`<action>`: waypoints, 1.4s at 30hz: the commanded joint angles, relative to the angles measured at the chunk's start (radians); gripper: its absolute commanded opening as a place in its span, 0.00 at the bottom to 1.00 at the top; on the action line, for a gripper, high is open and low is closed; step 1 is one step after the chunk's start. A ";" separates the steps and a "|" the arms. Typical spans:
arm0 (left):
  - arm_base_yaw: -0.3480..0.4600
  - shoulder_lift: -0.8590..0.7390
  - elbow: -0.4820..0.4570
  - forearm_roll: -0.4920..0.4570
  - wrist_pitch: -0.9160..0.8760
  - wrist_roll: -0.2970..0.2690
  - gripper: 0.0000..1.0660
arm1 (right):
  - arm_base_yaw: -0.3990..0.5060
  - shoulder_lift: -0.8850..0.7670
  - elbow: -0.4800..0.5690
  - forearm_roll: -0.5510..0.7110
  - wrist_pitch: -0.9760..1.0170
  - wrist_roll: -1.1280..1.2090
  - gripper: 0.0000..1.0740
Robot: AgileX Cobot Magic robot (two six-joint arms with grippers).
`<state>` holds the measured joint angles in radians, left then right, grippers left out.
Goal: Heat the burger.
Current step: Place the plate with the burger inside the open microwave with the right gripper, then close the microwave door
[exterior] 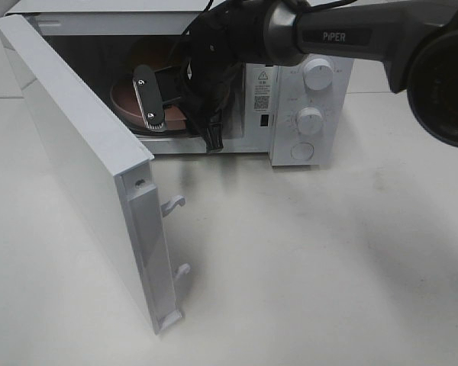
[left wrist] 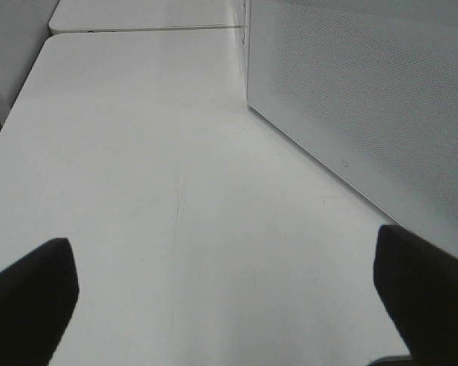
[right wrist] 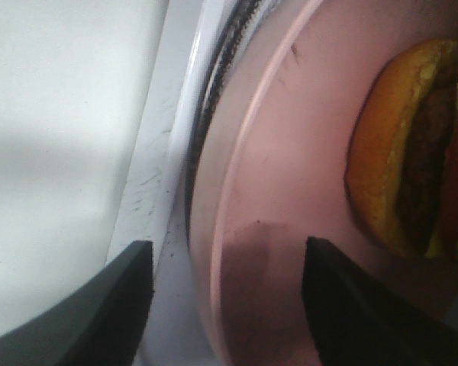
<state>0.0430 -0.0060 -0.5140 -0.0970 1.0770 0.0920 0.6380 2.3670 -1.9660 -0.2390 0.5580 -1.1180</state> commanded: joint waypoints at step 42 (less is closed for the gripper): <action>0.001 -0.003 0.000 -0.003 -0.009 0.000 0.92 | -0.021 -0.570 0.699 0.010 -0.159 0.174 0.72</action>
<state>0.0430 -0.0060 -0.5140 -0.0960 1.0770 0.0920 0.6200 1.8490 -1.3080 -0.2280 0.4080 -0.9480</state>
